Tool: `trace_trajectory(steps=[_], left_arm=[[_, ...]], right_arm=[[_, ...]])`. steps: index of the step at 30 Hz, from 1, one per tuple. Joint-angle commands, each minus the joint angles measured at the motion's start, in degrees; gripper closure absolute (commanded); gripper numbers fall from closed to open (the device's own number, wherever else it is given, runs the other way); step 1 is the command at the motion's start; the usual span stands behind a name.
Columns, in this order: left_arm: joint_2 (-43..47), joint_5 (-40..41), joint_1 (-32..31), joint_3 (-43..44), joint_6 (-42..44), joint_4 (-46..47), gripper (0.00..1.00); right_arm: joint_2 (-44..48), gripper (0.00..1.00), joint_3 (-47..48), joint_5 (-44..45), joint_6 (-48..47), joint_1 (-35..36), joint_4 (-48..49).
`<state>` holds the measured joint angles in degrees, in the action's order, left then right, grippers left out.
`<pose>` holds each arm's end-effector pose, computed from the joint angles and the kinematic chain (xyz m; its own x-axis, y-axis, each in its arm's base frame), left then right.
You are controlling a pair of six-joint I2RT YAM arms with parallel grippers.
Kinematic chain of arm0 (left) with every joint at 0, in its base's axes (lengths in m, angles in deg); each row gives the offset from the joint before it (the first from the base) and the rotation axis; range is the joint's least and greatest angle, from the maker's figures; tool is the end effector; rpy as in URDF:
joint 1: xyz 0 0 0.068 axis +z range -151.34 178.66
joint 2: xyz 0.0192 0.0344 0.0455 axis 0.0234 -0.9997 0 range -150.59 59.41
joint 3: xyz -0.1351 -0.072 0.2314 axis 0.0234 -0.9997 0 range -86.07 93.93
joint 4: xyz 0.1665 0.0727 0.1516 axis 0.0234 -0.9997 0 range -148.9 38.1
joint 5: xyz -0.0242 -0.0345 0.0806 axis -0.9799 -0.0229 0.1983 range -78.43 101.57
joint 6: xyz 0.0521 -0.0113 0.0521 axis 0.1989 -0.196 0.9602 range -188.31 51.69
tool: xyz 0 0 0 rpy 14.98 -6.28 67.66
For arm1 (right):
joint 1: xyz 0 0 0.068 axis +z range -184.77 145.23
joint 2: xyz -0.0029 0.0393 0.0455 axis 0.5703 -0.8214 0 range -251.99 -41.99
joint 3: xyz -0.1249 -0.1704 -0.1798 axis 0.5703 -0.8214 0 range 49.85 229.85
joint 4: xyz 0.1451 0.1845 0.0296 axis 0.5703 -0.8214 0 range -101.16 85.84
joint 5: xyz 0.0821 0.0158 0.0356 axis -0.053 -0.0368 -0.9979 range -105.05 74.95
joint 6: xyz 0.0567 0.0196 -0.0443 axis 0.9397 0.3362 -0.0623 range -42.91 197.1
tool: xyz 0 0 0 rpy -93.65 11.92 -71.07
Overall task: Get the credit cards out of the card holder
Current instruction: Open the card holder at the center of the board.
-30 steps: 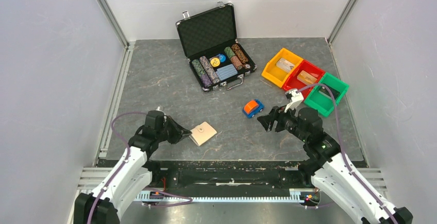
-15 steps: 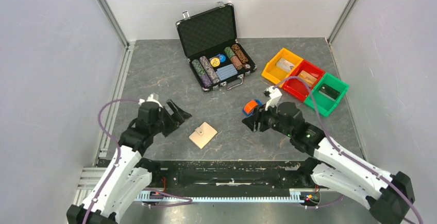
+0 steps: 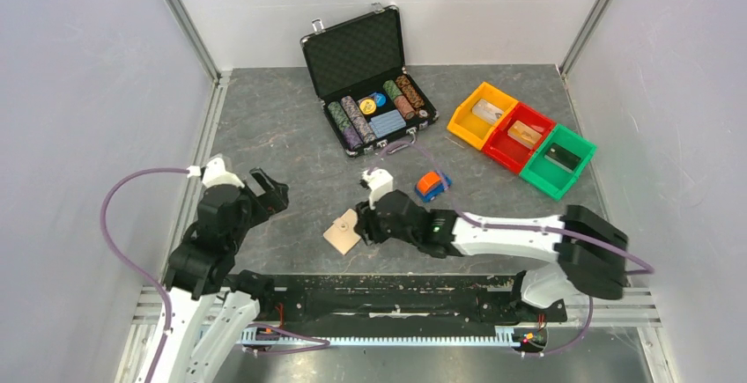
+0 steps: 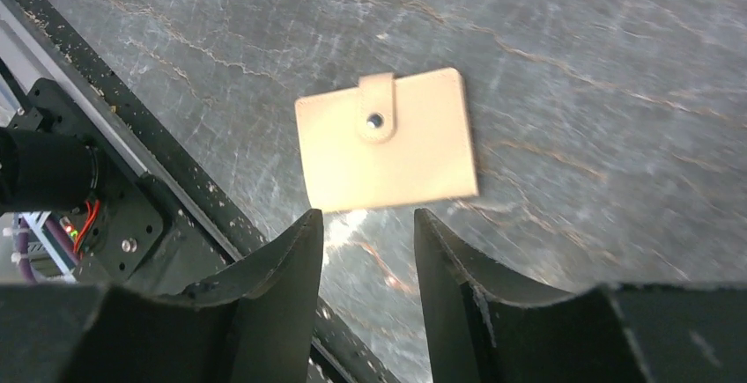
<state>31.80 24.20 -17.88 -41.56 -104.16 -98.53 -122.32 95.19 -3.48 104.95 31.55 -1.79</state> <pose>0.0908 -0.0127 0.2920 -0.4414 -0.4651 -0.7673 -0.2008 0.8847 -0.4207 0.1327 0.2717 0.2295 -0.5789 -0.1803 -0.7952 -0.6321 0.7154 0.2979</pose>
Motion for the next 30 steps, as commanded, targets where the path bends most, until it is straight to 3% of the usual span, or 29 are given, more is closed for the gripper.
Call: trace_trajectory(steps=[1,8,22,27,30], left_arm=[[5.62,7.44,-0.09,0.24,2.00,0.54,0.00],[11.62,7.44,-0.14,-1.15,2.28,2.15,0.00],[11.37,4.70,-0.12,-1.52,2.28,2.69,0.00],[11.38,2.58,-0.12,-1.61,2.39,2.85,0.00],[11.35,0.95,-0.16,-1.68,2.46,2.98,0.00]], right_arm=[[-8.55,0.55,7.37,4.71,0.27,2.22,5.14],[-17.21,0.54,12.90,6.02,-1.57,2.52,4.00],[-25.87,0.54,16.76,7.56,-2.06,3.06,1.73],[-27.11,0.61,16.90,10.57,-2.20,3.68,0.00],[-27.19,0.75,16.32,12.58,-1.63,3.72,-0.02]])
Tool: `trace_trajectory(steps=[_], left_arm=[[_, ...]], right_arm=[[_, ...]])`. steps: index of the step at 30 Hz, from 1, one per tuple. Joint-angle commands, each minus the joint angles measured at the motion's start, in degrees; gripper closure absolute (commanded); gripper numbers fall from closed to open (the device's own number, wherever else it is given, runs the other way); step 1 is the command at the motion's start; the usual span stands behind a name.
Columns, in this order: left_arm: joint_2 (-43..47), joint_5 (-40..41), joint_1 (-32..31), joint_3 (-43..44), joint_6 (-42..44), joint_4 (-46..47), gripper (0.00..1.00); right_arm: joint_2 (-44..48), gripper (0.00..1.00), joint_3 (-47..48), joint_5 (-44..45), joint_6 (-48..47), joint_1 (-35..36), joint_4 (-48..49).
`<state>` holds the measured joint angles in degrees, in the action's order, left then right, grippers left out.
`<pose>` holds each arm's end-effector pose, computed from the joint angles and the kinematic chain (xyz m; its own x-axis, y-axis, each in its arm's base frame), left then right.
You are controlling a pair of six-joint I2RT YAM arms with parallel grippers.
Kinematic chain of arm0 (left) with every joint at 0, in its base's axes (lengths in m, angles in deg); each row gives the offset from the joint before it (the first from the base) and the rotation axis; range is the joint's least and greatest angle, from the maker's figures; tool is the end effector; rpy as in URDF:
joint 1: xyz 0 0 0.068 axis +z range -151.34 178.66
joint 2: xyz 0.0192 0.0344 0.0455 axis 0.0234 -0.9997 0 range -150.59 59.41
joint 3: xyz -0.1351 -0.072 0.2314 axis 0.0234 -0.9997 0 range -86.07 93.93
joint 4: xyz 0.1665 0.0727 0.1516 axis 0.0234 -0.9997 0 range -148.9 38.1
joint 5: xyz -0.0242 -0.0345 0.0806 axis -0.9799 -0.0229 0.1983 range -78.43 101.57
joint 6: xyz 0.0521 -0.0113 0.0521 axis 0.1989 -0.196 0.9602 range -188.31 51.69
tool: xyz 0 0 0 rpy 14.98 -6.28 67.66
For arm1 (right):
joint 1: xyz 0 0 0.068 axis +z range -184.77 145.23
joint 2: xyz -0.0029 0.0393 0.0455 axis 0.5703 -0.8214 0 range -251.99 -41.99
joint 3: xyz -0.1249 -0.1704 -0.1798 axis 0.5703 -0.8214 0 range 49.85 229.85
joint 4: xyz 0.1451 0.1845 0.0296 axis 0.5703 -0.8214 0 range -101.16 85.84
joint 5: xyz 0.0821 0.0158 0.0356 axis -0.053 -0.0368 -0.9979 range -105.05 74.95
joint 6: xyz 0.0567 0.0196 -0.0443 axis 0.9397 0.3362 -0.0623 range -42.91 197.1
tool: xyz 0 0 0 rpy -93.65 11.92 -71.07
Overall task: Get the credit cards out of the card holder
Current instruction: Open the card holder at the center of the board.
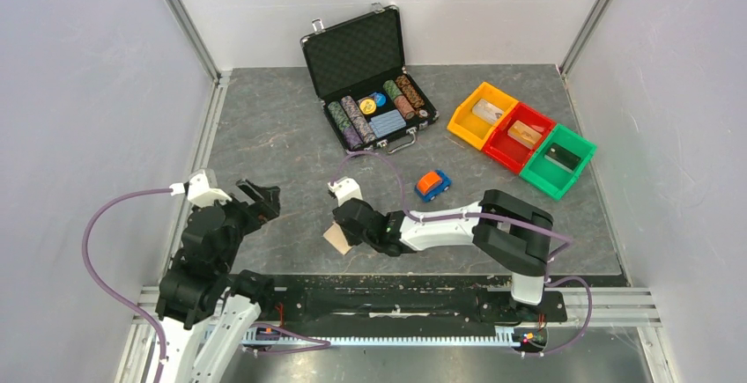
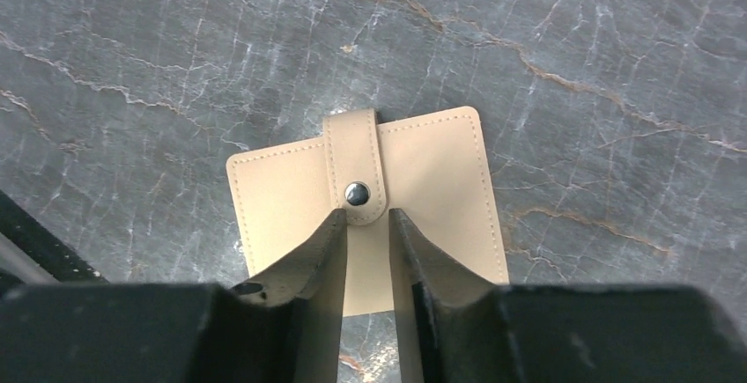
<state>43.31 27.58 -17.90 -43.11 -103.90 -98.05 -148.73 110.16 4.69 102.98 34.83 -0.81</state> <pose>0.0587 0.0006 0.2960 -0.2717 -0.5029 -0.8205 -0.1644 0.8643 -0.4753 0.1551 0.3568 0.1633 -0.5618 -0.3318 -0.7579 -0.6124 0.7827 0.1113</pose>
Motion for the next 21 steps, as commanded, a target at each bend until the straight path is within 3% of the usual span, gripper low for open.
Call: trace_trajectory(steps=[1,5,14,21], left_arm=[[-0.16,-2.76,-0.14,-0.09,2.14,2.47,0.00],[-0.21,-4.55,-0.09,-0.05,1.36,2.12,0.00],[-3.22,-9.81,-0.09,-0.23,0.40,2.05,0.00],[-1.04,-6.46,-0.14,0.47,1.51,1.46,0.00]], right_arm=[[-0.70,0.80,1.10,4.95,0.44,0.45,-0.86],[1.13,1.00,-1.11,5.84,0.52,0.35,1.76],[9.50,1.00,-5.26,5.26,4.21,-0.08,4.03],[6.11,0.69,-1.59,2.03,1.85,-0.04,2.89]])
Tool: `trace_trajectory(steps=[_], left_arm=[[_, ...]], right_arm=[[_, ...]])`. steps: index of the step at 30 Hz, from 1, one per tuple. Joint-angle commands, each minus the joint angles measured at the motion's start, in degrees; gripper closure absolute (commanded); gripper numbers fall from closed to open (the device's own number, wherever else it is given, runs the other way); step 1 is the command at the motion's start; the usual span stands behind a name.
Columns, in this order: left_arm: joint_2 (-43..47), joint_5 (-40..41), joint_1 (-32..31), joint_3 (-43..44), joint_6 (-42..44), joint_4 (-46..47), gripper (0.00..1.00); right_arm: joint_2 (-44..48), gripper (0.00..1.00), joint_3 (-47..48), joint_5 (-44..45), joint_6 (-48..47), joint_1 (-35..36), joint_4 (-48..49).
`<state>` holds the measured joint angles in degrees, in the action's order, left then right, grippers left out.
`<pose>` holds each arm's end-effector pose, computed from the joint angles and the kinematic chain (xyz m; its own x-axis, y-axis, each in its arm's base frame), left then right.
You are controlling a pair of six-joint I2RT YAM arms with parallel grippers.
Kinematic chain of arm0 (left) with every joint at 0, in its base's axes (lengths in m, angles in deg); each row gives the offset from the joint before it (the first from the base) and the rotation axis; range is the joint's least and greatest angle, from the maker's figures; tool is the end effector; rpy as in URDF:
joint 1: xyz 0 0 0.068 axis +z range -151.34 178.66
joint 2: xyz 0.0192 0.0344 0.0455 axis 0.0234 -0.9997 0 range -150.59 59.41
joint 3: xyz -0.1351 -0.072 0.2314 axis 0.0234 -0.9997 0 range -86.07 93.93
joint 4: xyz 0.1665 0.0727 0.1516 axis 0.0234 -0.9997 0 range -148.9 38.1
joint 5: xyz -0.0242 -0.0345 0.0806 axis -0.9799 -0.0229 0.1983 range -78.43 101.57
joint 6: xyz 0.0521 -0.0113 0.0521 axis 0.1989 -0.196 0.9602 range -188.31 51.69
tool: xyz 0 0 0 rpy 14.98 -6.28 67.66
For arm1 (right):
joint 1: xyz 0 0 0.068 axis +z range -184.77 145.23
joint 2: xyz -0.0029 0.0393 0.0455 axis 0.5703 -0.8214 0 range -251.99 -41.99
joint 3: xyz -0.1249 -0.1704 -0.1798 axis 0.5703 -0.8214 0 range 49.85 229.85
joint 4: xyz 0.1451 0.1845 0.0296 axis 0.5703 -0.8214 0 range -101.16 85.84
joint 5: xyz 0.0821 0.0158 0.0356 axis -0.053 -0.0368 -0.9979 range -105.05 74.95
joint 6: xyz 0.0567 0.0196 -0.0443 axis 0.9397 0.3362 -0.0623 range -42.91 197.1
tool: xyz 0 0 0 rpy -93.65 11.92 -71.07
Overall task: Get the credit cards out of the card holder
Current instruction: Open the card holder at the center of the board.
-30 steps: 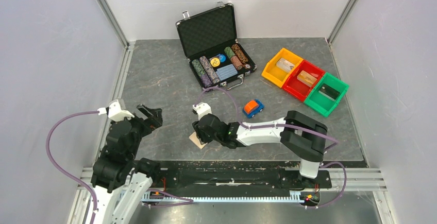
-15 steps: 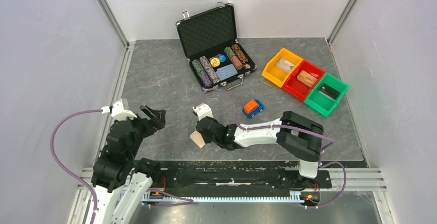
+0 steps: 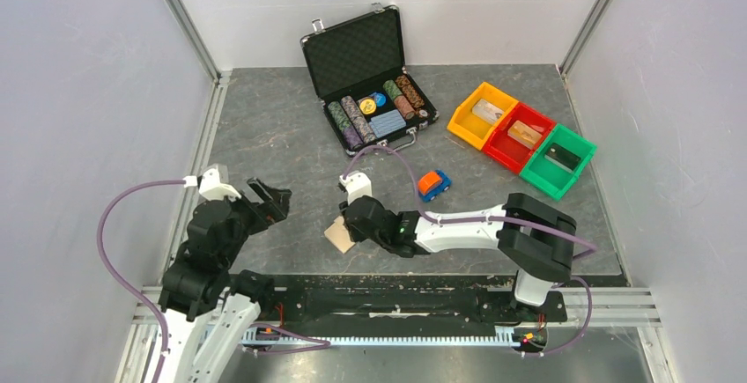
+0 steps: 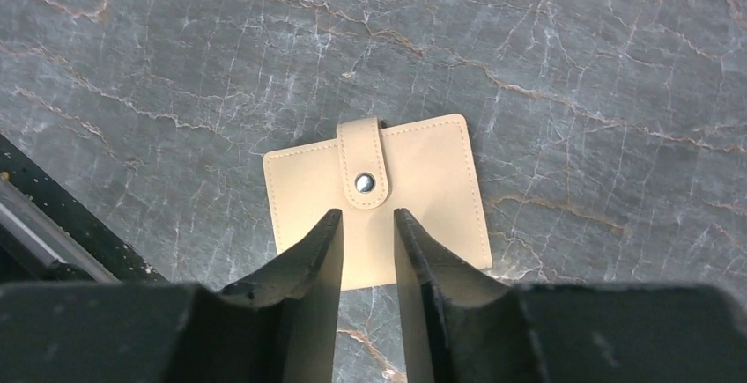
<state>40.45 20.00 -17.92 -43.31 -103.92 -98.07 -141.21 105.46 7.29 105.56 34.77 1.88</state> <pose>0.0669 -0.0103 0.2922 -0.3853 -0.4863 -0.7843 -0.0885 0.8654 -0.4931 0.1504 0.3357 0.1912 -0.5502 -0.2135 -0.8073 -0.5676 0.8047 0.1740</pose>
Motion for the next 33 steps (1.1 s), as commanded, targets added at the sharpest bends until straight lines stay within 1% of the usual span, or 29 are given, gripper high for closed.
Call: trace_trajectory(steps=[1,3,5,8,11,14,16,18,21,22,25,33], left_arm=[[2.67,1.56,-0.05,0.59,1.48,1.52,0.00],[4.03,2.57,-0.09,0.44,1.09,1.38,0.00],[4.62,3.37,-0.12,0.77,0.73,0.80,0.00],[4.37,3.38,-0.12,0.83,0.60,0.56,0.00],[4.28,3.51,-0.12,0.62,0.42,0.72,0.00],[4.38,2.62,-0.08,0.09,0.57,1.56,0.00],[4.04,1.38,-0.07,-0.11,0.56,1.66,0.00],[3.50,0.77,-0.07,-0.13,0.39,1.66,0.00],[3.02,0.40,-0.11,-0.13,0.40,1.70,0.00],[2.82,0.16,-0.12,0.00,0.37,1.70,0.00],[1.66,-1.95,-0.12,-0.21,0.38,2.04,0.00],[-6.46,-13.14,-0.10,-0.59,0.60,3.36,0.03]], right_arm=[[-2.16,0.66,3.62,-0.49,-1.23,-0.02,0.24],[-3.90,0.59,4.78,0.00,-2.98,-0.02,0.35],[-5.82,0.55,5.99,1.26,-4.73,-0.09,0.12],[-8.19,0.54,7.56,1.60,-6.43,-0.15,-0.06],[-10.34,0.55,8.65,-0.11,-7.04,-0.19,-0.29],[-11.83,0.60,9.11,-0.29,-6.36,-0.19,-2.32],[-12.22,0.67,9.25,1.93,-5.35,-0.19,-4.66],[-11.90,0.77,8.71,3.68,-4.82,-0.19,-5.85],[-10.30,0.97,7.18,5.65,-4.26,-0.19,-5.90],[-9.66,1.00,6.72,6.32,-3.98,-0.19,-5.93],[-6.68,1.00,5.16,6.48,-2.61,-0.56,-5.49],[3.65,1.00,0.74,-5.79,7.18,-6.06,-3.93]])
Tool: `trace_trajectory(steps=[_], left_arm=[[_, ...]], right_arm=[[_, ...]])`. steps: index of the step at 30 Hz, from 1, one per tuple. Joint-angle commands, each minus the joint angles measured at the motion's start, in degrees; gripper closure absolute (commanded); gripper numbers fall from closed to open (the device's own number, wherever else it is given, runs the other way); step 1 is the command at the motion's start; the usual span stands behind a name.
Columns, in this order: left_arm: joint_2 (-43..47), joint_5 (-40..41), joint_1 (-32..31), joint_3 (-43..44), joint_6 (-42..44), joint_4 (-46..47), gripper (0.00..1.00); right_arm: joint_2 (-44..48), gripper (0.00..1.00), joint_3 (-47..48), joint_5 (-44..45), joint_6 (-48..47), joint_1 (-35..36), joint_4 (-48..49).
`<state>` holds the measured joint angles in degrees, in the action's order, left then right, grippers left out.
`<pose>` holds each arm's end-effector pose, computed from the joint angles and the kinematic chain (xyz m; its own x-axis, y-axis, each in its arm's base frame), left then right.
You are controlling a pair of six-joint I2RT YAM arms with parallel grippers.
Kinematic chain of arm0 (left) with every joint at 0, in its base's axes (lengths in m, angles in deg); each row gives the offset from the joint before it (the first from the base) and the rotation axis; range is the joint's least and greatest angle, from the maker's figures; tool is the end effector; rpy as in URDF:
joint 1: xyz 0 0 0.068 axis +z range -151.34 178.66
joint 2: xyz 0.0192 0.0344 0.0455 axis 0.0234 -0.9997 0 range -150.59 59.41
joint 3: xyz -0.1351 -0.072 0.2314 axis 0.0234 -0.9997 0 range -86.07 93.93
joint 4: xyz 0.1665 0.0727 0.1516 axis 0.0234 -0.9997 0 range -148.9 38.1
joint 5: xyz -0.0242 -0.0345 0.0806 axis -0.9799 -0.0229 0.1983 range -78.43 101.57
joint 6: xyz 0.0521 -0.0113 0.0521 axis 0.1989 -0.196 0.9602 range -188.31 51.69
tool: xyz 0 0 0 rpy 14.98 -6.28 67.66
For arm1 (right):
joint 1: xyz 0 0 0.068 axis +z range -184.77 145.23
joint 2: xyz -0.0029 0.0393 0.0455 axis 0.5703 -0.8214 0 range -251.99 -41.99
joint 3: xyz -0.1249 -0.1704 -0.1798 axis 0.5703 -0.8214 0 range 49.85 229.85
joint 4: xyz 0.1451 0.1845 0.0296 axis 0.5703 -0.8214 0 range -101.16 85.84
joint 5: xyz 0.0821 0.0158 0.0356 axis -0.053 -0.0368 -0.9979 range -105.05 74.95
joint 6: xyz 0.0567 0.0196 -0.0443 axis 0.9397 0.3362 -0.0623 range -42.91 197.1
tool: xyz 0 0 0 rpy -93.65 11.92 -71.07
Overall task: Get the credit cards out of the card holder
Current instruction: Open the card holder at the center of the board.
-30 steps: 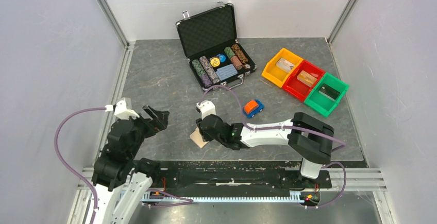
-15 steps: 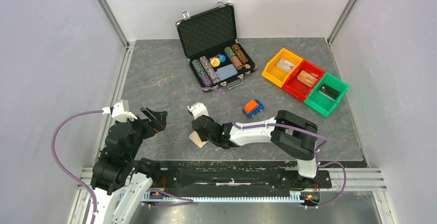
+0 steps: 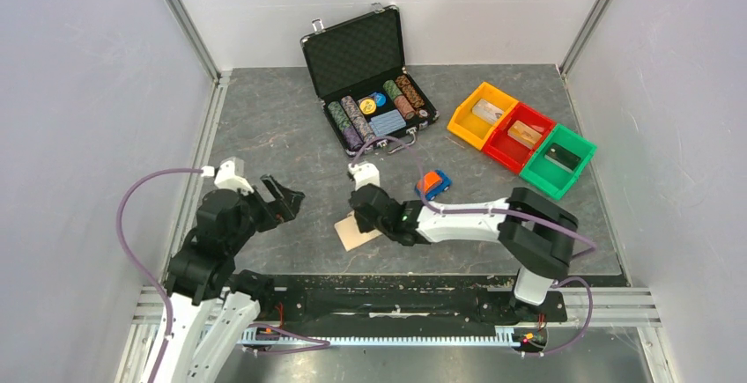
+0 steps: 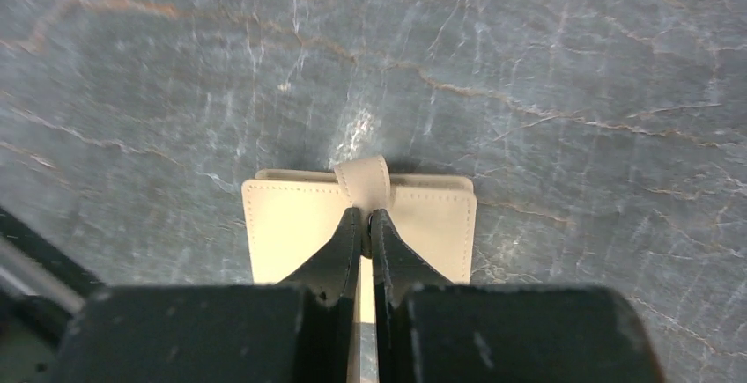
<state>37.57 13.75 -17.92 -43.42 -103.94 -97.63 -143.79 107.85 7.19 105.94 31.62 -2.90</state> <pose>0.0746 -0.0197 0.2897 -0.4751 -0.4660 -0.7464 -0.0303 0.8565 -0.5153 0.1703 0.3308 0.1796 -0.5924 -0.2405 -0.7689 -0.5144 0.8475 0.1313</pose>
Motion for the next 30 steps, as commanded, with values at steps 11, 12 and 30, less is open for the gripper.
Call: trace_trajectory(steps=[11,12,30], left_arm=[[-6.23,-16.15,-0.12,-7.57,-6.68,10.47,0.05],[-6.55,-16.50,-0.12,-8.11,-6.85,10.93,0.05],[-12.24,-25.43,-0.12,-20.04,-12.91,24.64,0.13]], right_arm=[[13.87,1.00,-6.68,-17.94,-1.79,-7.24,6.78],[14.23,1.00,-6.15,-18.78,-3.53,-7.33,5.90],[17.67,0.99,-0.76,-25.20,-26.30,-8.51,-1.17]])
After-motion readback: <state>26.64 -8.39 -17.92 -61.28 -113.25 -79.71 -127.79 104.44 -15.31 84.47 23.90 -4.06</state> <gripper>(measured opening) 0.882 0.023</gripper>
